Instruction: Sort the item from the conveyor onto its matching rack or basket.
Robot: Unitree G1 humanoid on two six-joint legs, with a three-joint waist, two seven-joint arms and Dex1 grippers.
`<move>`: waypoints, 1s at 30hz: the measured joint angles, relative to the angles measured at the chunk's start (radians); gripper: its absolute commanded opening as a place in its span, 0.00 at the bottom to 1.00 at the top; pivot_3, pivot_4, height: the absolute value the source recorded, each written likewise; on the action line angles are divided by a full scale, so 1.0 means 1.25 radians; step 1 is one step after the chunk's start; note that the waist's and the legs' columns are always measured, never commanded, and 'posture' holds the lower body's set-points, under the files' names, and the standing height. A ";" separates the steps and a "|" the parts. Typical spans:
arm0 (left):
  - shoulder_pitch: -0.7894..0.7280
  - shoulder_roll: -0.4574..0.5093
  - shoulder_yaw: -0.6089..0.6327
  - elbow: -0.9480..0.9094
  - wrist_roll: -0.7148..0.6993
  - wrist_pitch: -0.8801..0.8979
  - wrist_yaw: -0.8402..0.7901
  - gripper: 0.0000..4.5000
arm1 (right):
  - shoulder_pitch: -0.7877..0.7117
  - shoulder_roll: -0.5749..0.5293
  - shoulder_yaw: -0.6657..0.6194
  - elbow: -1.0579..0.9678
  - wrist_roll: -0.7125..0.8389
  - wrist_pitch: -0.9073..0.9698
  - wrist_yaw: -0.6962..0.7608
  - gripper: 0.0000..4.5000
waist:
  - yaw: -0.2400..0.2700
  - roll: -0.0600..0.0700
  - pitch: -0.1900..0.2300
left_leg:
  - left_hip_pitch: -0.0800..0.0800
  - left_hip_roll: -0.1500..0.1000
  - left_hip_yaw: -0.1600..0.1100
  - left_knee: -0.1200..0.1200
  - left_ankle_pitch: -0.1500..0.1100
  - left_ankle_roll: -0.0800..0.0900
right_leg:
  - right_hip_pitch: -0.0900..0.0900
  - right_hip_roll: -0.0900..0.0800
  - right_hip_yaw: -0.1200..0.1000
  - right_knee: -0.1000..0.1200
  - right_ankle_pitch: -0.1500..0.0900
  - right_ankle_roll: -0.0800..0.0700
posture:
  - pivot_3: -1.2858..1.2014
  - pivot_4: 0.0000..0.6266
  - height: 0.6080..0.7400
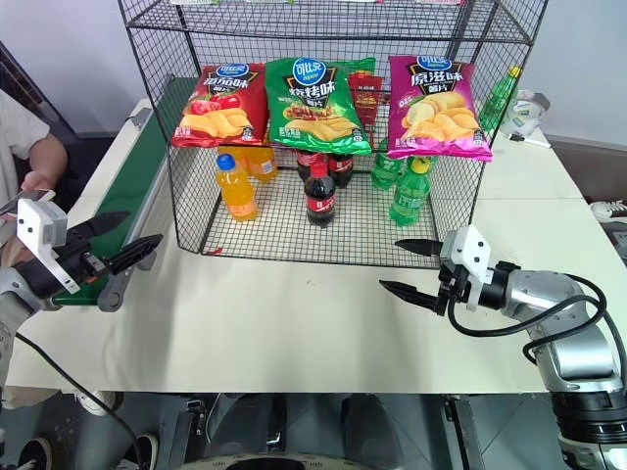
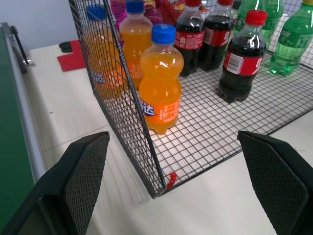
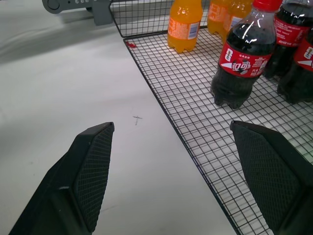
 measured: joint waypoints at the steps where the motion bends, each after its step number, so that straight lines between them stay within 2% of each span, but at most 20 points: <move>1: 0.000 0.000 -0.001 0.000 0.000 0.000 -0.002 1.00 | 0.001 0.000 0.000 0.000 -0.001 0.000 0.000 0.88 | 0.000 0.000 0.000 | 0.000 0.000 0.000 0.000 0.000 0.000 | 0.000 0.000 0.000 0.000 0.000 0.000 | 0.52 0.24 0.99; 10: 0.000 -0.011 -0.008 0.002 0.035 -0.037 0.010 1.00 | 0.004 -0.001 0.000 0.008 -0.006 -0.004 0.002 0.88 | 0.001 0.000 0.000 | 0.000 0.000 0.000 0.001 0.000 0.000 | 0.000 0.000 0.000 0.000 0.000 0.000 | 0.52 0.24 0.99; 30: -0.006 -0.016 -0.014 0.013 0.034 -0.036 -0.008 1.00 | -0.004 -0.001 0.000 0.013 -0.019 -0.019 0.001 0.88 | 0.001 0.000 0.000 | 0.000 0.000 0.000 0.002 0.000 0.000 | 0.000 0.000 0.000 0.002 0.000 0.000 | 0.52 0.24 0.99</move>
